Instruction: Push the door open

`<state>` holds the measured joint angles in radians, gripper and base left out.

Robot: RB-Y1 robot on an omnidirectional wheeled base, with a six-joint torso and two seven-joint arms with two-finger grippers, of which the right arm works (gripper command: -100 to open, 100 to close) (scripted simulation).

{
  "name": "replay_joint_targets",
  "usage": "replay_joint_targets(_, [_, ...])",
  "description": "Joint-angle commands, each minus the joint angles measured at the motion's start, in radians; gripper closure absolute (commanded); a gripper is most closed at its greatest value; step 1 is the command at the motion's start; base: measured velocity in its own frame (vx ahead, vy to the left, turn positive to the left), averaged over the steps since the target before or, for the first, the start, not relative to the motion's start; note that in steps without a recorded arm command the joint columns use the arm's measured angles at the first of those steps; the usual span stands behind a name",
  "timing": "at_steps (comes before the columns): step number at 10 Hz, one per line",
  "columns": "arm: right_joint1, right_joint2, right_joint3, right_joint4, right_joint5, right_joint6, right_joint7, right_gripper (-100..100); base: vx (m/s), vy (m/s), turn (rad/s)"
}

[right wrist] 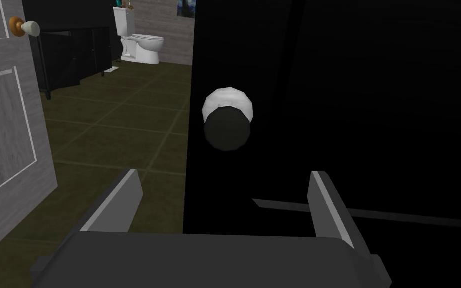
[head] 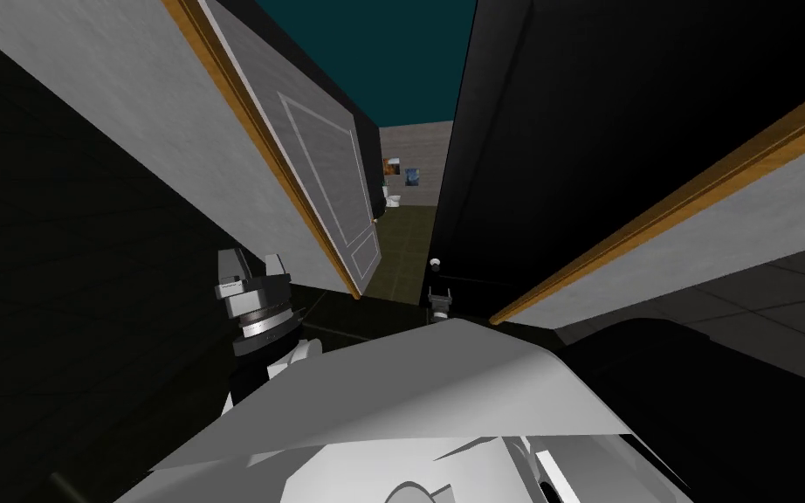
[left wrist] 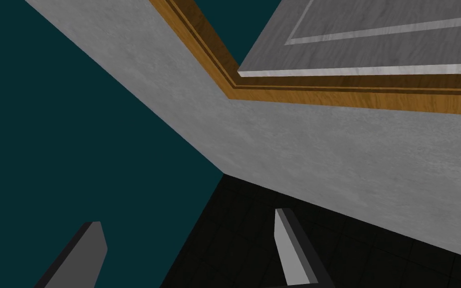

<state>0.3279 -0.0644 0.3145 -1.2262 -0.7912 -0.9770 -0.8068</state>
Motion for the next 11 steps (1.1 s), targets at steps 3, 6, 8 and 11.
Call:
replay_joint_targets(3, [-0.006,0.014,0.021,0.064,-0.054,-0.033,-0.063,-100,0.072,-0.099,0.168])
replay_joint_targets(6, [-0.014,0.032,0.04,0.126,-0.106,-0.063,-0.122,-100,0.063,-0.122,0.206])
replay_joint_targets(8, [-0.021,0.016,0.032,0.127,-0.098,-0.059,-0.118,-100,0.062,-0.06,0.024])
replay_joint_targets(11, [-0.03,0.007,0.023,0.135,-0.102,-0.054,-0.124,-100,0.153,-0.089,0.018])
